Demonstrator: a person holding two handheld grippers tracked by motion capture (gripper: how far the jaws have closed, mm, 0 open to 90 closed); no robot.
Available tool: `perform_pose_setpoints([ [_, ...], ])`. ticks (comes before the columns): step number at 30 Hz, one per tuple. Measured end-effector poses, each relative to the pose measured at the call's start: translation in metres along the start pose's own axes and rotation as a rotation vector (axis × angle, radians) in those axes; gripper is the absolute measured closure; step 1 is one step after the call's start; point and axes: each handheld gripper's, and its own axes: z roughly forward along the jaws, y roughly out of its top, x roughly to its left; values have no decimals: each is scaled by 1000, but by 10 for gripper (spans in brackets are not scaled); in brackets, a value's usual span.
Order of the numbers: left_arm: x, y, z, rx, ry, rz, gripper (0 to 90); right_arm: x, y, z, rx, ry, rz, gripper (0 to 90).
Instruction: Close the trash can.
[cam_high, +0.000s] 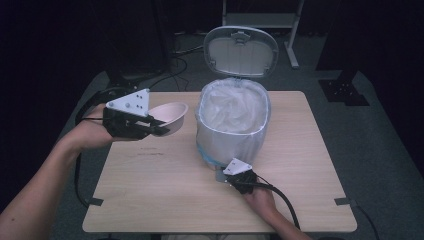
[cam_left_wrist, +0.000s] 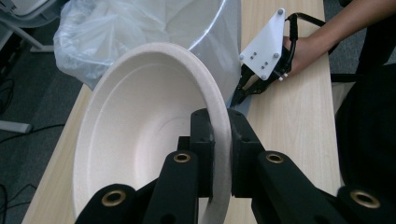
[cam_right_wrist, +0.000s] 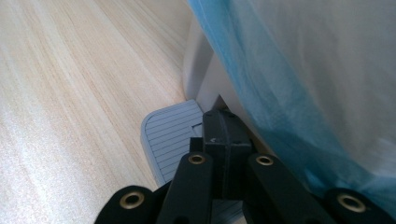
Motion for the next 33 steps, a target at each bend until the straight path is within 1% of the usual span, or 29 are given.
perform_pose_setpoints([
  [5, 0, 2, 0, 1, 0, -2, 829, 0, 0, 0, -1, -1, -1, 898],
  [6, 0, 3, 0, 8, 2, 4, 829, 0, 0, 0, 0, -1, -1, 898],
  [20, 1, 15, -1, 12, -1, 24, 829, 0, 0, 0, -1, -3, -3, 899],
  [24, 2, 22, 1, 13, -1, 41, 829, 0, 0, 0, 0, -3, -1, 898],
  [31, 5, 33, 2, 11, -4, 57, 829, 0, 0, 0, -2, -3, -4, 898],
  [33, 6, 39, 3, 22, -4, 72, 829, 0, 0, 0, -1, -2, -2, 899],
])
